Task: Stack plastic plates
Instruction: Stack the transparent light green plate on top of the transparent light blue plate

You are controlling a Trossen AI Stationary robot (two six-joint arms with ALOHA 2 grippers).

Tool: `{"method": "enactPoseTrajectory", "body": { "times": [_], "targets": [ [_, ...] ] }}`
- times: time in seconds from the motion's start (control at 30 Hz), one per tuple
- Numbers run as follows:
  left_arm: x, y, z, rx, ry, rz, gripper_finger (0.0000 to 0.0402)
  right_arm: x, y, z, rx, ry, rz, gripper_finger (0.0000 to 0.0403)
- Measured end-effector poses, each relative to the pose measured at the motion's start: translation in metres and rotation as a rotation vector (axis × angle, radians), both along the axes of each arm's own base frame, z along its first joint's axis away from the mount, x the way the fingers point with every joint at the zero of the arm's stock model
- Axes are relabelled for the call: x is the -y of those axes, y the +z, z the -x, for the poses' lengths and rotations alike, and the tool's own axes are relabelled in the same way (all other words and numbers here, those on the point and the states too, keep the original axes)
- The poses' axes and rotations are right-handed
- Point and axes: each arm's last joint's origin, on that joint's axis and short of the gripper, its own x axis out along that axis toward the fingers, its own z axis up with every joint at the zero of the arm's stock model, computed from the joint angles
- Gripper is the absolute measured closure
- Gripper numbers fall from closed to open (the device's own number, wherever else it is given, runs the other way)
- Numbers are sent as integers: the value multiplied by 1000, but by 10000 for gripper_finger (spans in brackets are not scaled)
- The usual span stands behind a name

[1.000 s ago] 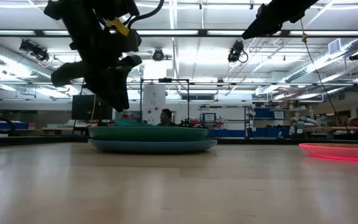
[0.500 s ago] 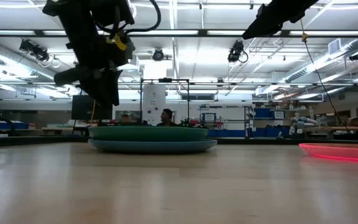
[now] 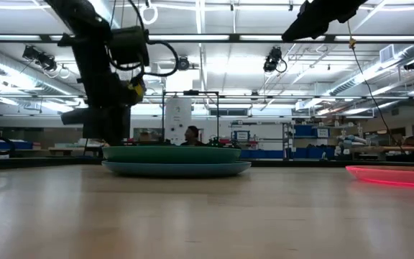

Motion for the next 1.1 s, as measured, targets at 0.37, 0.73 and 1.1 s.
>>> {"method": "enactPoseTrajectory", "body": {
  "times": [0.37,0.73,1.1],
  "targets": [
    [-37,-15,16,7,24,-15,260,0,2,-1,22,-4,-4,208],
    [-55,-21,21,27,-26,-57,260,0,3,-2,36,-4,-8,208],
    [-67,-42,17,4,-6,-22,260,0,3,-2,36,-4,-8,208]
  ]
}}
